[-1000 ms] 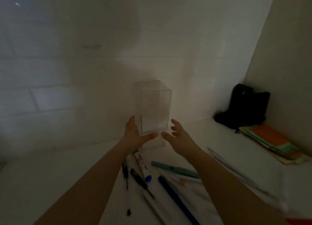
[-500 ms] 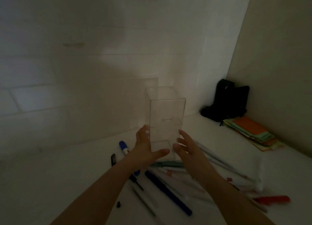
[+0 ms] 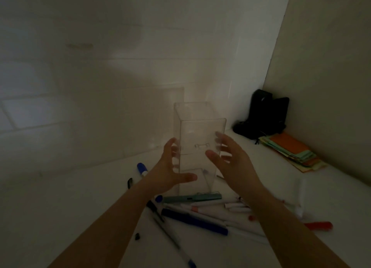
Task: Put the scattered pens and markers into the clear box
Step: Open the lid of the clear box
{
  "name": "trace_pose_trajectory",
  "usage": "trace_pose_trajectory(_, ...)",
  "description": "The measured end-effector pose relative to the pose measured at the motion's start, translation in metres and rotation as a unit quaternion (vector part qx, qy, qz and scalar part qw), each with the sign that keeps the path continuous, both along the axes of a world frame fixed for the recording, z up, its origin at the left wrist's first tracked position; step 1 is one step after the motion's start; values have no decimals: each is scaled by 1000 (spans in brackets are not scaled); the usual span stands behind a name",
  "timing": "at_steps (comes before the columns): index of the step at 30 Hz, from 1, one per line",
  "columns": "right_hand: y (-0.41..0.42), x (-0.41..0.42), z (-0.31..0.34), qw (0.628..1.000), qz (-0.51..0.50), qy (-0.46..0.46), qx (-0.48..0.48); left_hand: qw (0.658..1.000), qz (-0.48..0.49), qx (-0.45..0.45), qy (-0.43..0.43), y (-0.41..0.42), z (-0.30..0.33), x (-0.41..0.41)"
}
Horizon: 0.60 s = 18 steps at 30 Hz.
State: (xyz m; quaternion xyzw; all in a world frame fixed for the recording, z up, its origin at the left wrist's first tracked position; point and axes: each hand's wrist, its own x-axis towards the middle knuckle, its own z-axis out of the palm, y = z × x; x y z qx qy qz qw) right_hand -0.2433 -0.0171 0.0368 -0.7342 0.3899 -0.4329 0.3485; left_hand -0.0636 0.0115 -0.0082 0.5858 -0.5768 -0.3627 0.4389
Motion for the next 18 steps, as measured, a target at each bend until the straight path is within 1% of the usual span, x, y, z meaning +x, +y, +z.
trace_pose_trajectory(4, 5, 1, 12, 998, -17, -35, -48, 999, 11, -25, 18, 2, -1, -1)
trace_pose_trajectory(9, -4, 11, 73, 989, -53, -125, -57, 1000, -5, -19, 2, 2, 4, -3)
trace_pose_trajectory(11, -19, 20, 95, 991, -47, -114, -56, 1000, -11, -13, 3, 1, 5, -4)
trace_pose_trajectory(13, -33, 29, 107, 996, -27, -73, -47, 1000, -11, -7, -2, 0, 4, -3)
trace_pose_trajectory(16, -56, 38, 108, 998, -5, -61, -6, 1000, -15, 3, -10, -1, 3, -2)
trace_pose_trajectory(18, -60, 40, 107, 998, -6, -59, 5, 1000, -8, 5, -11, 0, 4, -4)
